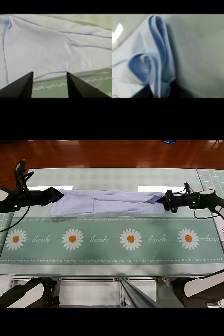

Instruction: Fold the shirts.

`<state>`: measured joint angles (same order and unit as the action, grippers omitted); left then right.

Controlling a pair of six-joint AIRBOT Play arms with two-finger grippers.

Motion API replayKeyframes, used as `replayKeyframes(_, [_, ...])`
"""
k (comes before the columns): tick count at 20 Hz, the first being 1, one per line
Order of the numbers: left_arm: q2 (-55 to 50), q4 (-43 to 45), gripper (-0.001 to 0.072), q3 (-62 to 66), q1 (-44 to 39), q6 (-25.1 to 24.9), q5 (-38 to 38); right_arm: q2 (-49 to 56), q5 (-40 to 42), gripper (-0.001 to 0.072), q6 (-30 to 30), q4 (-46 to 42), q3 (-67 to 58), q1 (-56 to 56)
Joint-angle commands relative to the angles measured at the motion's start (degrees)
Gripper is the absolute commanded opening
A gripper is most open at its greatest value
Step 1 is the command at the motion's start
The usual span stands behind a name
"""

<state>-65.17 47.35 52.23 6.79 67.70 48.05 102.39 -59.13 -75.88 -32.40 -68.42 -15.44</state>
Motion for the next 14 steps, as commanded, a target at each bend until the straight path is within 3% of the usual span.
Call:
replayKeyframes(1, [-0.24, -1.14, 0.0507, -0.04, -0.04, 0.00, -0.07, 0.63, -1.97, 0.0018, 2.27, 0.98, -3.98, 3.17])
replayKeyframes(2, [-0.31, -1.11, 0.0484, -0.04, -0.04, 0.00, 0.07, -0.57, -4.04, 0.0018, 3.43, 0.72, -4.94, 3.15])
replayKeyframes(3, [-0.31, -1.11, 0.0314, -0.02, -0.02, -0.09, 0.48, -2.95, -5.68, 0.0018, 3.54, -0.63, -5.14, 2.60])
replayKeyframes(4, [-0.31, -1.11, 0.0023, -0.02, -0.04, -0.24, 1.03, -6.01, -7.02, 0.0017, 3.39, -4.13, -5.11, 1.95])
replayKeyframes(8, [-0.37, -2.01, 0.0016, 0.09, -2.99, -0.44, 1.36, -24.13, -11.63, 0.0017, -2.10, -22.88, -2.91, 0.55])
replayKeyframes(14, [-9.51, -4.13, 0.0015, 6.08, -22.53, 1.99, -2.40, -54.40, -14.84, 0.0017, -6.23, -23.50, 7.91, 0.55])
